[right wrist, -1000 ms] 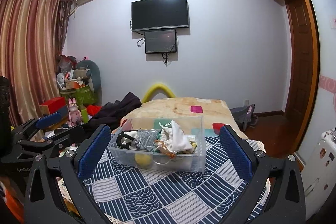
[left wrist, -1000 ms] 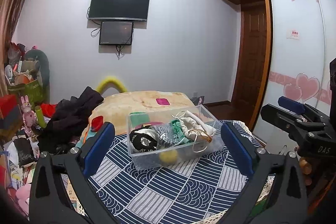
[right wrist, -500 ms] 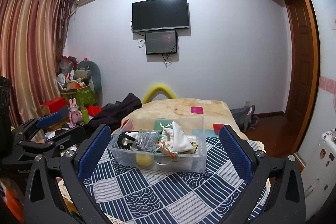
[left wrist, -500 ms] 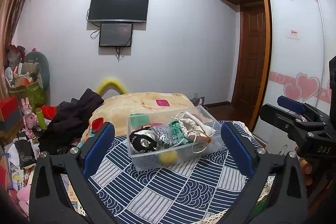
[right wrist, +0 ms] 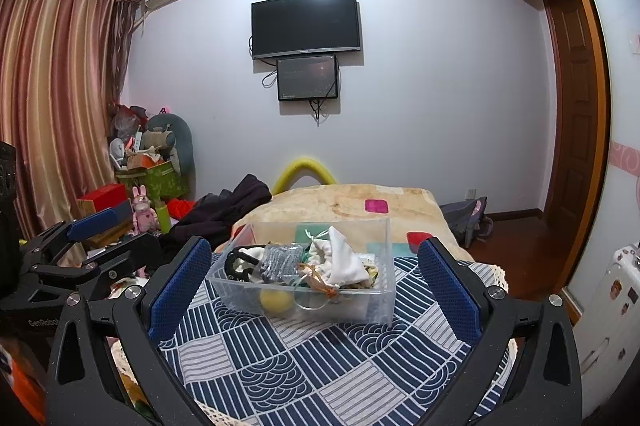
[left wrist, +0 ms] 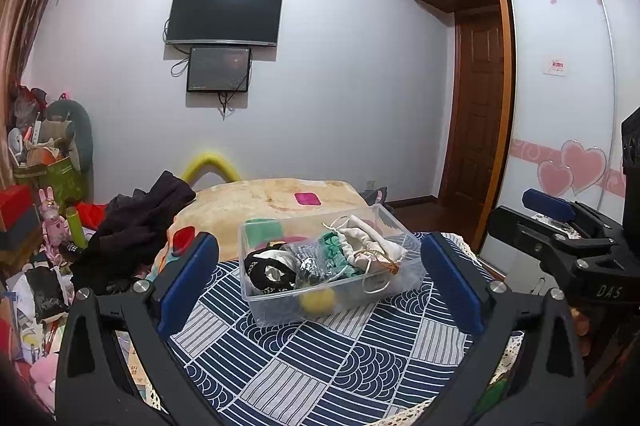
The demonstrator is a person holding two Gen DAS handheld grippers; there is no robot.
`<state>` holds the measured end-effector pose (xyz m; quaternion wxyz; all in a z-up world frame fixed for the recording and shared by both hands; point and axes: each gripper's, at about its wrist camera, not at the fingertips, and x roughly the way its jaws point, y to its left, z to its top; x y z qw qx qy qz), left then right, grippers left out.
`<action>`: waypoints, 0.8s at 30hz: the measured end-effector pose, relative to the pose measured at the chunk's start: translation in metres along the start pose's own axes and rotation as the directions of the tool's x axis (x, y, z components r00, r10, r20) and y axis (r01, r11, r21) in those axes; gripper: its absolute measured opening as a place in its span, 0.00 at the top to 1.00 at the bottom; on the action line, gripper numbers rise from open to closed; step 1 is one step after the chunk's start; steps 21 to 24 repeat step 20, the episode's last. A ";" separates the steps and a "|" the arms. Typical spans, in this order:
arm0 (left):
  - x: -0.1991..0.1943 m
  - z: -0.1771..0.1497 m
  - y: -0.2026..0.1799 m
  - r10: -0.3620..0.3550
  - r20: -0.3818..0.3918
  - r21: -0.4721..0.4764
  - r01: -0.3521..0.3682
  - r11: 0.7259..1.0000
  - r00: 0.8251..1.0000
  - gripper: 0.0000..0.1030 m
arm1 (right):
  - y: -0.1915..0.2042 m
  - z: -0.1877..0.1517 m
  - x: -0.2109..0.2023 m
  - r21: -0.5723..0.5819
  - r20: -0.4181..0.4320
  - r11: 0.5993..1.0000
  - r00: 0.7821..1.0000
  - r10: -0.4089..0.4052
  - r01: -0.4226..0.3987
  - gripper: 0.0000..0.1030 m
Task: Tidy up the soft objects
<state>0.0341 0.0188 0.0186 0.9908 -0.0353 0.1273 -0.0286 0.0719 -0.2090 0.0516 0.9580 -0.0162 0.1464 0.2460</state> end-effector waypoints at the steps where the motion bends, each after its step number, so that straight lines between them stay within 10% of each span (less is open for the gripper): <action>1: 0.000 -0.001 -0.002 0.001 0.000 0.001 -0.001 1.000 1.000 0.01 | 0.000 0.000 0.000 0.000 0.000 1.000 1.000 0.000 0.000 0.00; 24: 0.001 -0.001 -0.003 -0.008 0.005 -0.003 0.008 1.000 1.000 0.01 | 0.000 -0.001 0.001 0.000 -0.003 1.000 1.000 0.002 -0.002 0.00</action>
